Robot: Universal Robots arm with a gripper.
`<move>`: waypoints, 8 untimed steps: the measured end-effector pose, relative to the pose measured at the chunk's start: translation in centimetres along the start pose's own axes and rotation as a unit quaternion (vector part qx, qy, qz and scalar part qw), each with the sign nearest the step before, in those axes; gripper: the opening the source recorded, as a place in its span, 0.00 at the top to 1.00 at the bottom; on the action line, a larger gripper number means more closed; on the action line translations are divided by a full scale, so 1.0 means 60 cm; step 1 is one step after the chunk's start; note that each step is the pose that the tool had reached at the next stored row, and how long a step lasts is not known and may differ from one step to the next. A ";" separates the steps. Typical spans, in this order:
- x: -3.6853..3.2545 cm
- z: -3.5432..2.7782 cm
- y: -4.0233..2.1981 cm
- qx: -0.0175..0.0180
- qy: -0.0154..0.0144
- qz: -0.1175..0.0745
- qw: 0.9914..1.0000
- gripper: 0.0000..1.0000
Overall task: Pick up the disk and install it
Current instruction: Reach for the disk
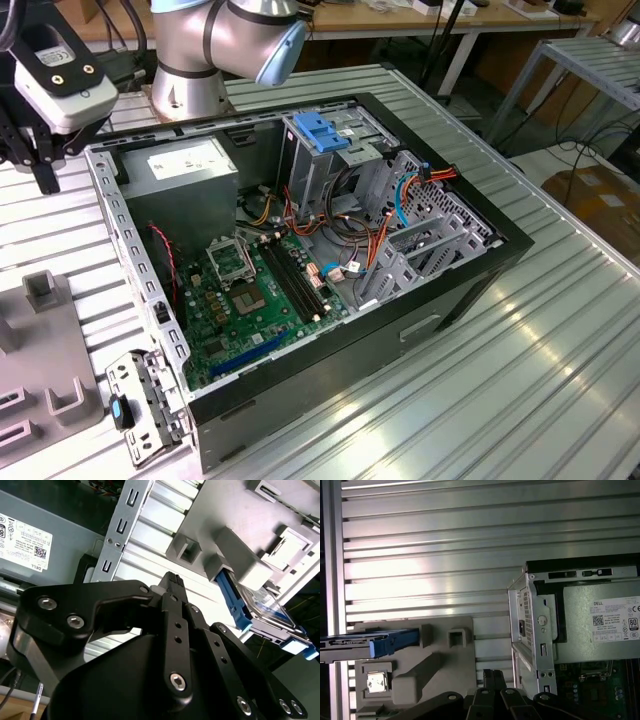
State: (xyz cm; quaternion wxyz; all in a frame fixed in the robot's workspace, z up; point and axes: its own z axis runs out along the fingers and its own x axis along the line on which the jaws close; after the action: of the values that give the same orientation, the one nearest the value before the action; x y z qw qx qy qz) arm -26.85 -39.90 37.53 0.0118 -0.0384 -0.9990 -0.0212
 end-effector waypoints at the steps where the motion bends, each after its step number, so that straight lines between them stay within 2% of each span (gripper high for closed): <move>1: 0.002 0.000 0.000 0.000 0.000 0.000 1.000 0.89; 8: 0.011 0.000 -0.001 0.000 0.000 0.000 1.000 0.89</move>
State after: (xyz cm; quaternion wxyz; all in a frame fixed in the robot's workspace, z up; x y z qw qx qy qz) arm -27.49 -39.89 37.53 0.0118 -0.0384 -0.9990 -0.0212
